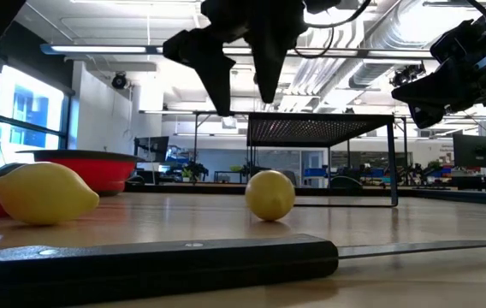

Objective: Pick & Place Fruit
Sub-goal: Put the top yellow lemon into the strainer bowl

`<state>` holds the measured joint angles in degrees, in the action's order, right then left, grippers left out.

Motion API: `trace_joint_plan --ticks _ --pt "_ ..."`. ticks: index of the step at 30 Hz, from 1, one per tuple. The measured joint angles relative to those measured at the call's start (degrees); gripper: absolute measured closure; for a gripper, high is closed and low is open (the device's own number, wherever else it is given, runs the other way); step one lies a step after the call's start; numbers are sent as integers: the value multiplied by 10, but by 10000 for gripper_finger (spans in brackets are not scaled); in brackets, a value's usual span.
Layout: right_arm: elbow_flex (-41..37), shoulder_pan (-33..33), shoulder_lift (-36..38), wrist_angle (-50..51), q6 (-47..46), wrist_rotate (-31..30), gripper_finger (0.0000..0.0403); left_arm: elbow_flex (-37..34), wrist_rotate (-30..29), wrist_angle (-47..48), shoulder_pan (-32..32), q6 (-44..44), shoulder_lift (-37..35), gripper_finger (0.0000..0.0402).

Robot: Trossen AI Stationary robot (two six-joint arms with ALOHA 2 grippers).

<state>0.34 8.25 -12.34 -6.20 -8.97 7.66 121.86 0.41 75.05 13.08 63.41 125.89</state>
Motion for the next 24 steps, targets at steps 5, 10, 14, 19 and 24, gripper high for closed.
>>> trace_joint_plan --ticks 5,10,14,19,24 --pt "0 0 0 4 -13 0 401 0 -26 -9 0 5 0 158" --pt "0 0 0 4 -18 0 401 0 -30 -39 -2 5 0 158" --pt "0 0 0 4 -14 0 401 0 -40 -52 -4 3 0 158" --pt "0 0 0 -2 -13 0 401 0 -87 -51 -4 12 0 158" --pt "0 0 0 -1 -35 2 401 0 -104 -52 -4 41 0 158"
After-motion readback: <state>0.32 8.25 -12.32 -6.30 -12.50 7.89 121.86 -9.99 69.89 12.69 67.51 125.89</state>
